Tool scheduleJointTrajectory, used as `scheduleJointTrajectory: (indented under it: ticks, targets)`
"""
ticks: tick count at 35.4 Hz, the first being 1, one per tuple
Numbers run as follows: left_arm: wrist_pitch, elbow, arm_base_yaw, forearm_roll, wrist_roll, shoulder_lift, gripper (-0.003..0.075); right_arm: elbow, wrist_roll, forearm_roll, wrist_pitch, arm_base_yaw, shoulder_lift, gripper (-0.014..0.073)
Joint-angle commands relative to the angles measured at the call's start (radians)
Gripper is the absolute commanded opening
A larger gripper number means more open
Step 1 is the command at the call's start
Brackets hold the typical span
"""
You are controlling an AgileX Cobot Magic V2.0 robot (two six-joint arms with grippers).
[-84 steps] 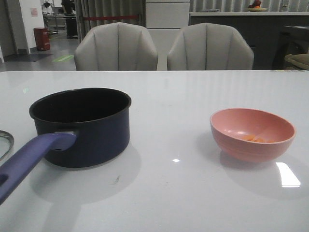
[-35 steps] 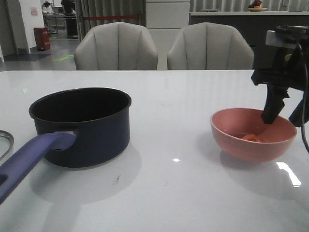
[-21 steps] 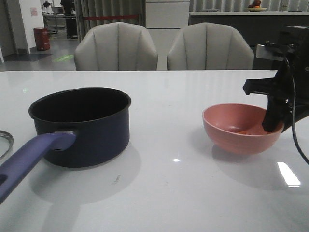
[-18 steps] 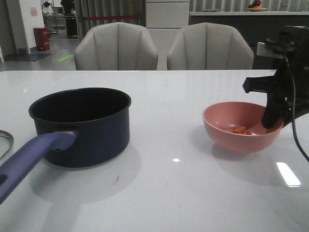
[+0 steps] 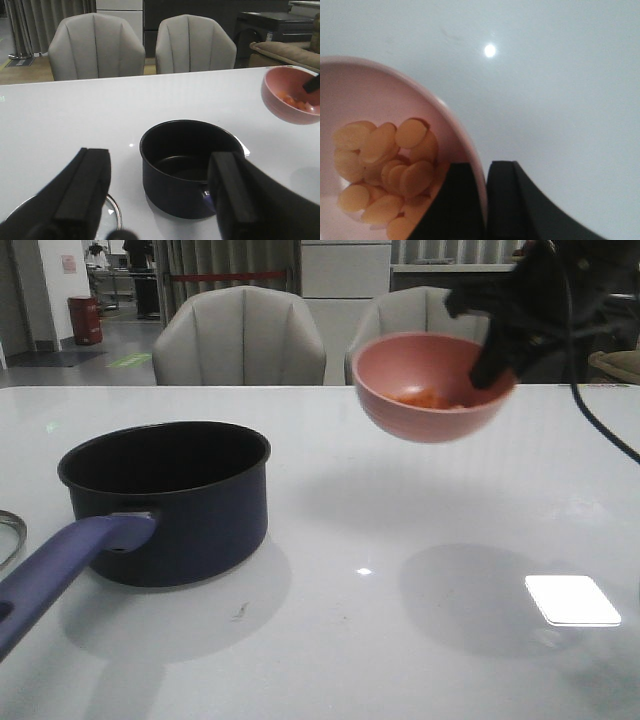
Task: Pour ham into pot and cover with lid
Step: 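Lift the pink bowl and carry it over the saucepan, then tilt the pink bowl with the right gripper to pour ham slices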
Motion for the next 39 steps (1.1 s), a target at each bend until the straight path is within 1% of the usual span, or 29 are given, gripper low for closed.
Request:
scheduleJointTrajectory:
  ticks: [1, 6, 9, 14, 17, 19, 23, 24, 26, 31, 33, 39]
  targets:
    - [-0.077, -0.026, -0.006, -0.01, 0.0, 0.011, 0.0456, -0.049, -0.051, 0.022, -0.139, 0.089, -0.076, 0.0136]
    - [-0.077, -0.026, -0.006, -0.01, 0.0, 0.011, 0.0456, -0.034, -0.093, 0.02, -0.332, 0.21, -0.074, 0.0136]
    - [-0.077, -0.026, -0.006, -0.01, 0.0, 0.011, 0.0456, -0.012, -0.117, 0.017, -0.488, 0.277, -0.061, 0.0136]
    - [-0.077, -0.026, -0.006, -0.01, 0.0, 0.011, 0.0456, 0.029, -0.16, -0.022, -0.738, 0.348, -0.024, 0.0136]
    - [-0.077, -0.026, -0.006, -0.01, 0.0, 0.011, 0.0456, 0.065, -0.22, -0.06, -0.966, 0.392, 0.023, 0.0136]
    - [-0.077, -0.026, -0.006, -0.01, 0.0, 0.011, 0.0456, 0.087, -0.266, -0.079, -1.092, 0.411, 0.06, 0.0136]
    - [-0.077, -0.026, -0.006, -0.01, 0.0, 0.011, 0.0456, 0.122, -0.425, -0.092, -1.346, 0.438, 0.131, 0.0136]
    - [-0.077, -0.026, -0.006, -0.01, 0.0, 0.011, 0.0456, 0.128, -0.459, -0.092, -1.375, 0.441, 0.144, 0.0136]
    - [-0.077, -0.026, -0.006, -0.01, 0.0, 0.011, 0.0456, 0.14, -0.547, -0.095, -1.494, 0.452, 0.175, 0.0136]
    - [-0.077, -0.026, -0.006, -0.01, 0.0, 0.011, 0.0456, 0.155, -0.768, -0.16, -1.759, 0.476, 0.247, 0.0136]
    - [-0.077, -0.026, -0.006, -0.01, 0.0, 0.011, 0.0456, 0.155, -0.809, -0.182, -1.834, 0.48, 0.279, 0.0136]
    - [-0.077, -0.026, -0.006, -0.01, 0.0, 0.011, 0.0456, 0.162, -0.835, -0.233, -1.839, 0.485, 0.311, 0.0136]
